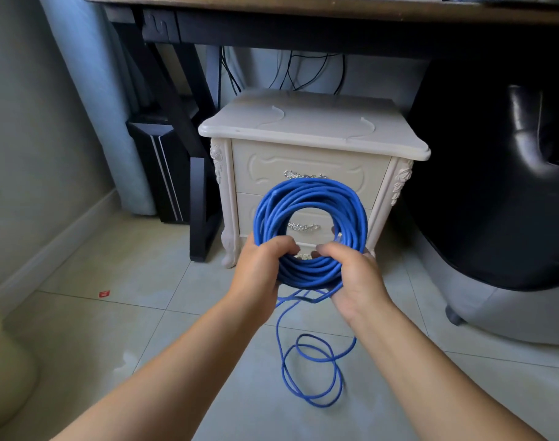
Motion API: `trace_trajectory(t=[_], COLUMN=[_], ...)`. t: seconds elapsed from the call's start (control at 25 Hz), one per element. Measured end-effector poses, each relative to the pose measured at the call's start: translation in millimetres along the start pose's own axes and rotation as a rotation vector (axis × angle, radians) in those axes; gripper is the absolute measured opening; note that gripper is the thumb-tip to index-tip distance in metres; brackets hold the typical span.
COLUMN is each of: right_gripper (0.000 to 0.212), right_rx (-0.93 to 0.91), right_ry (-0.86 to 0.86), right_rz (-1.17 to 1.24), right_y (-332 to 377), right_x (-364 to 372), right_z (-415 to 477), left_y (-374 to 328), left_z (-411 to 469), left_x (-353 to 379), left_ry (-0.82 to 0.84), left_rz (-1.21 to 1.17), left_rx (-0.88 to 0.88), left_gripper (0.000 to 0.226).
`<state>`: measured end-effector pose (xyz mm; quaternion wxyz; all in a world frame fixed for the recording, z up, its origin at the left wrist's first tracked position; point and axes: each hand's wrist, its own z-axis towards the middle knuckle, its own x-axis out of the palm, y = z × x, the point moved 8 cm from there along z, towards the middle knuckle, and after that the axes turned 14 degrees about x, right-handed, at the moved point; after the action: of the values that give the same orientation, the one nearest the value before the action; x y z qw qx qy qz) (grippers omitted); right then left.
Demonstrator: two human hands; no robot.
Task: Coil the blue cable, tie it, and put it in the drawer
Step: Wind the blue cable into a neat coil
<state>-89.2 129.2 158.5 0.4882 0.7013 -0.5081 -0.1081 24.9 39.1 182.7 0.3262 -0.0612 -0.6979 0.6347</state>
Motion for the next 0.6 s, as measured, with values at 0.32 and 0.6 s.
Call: trace_trajectory(t=[0.32, 0.6], right_gripper=[0.051, 0.060], right_rx=[-0.431, -0.693], right_ry=[-0.164, -0.051], right_rz=[-0.590, -1.251], right_y=[57, 51], right_x=[0, 39], right_z=[-18, -44], left_y=[-35, -34], left_z=[19, 8], left_x=[-2, 14], left_ry=[0.325, 0.519], left_rz=[0.600, 1.012], left_rx=[0.279, 0.498], left_gripper=[0.091, 0.065])
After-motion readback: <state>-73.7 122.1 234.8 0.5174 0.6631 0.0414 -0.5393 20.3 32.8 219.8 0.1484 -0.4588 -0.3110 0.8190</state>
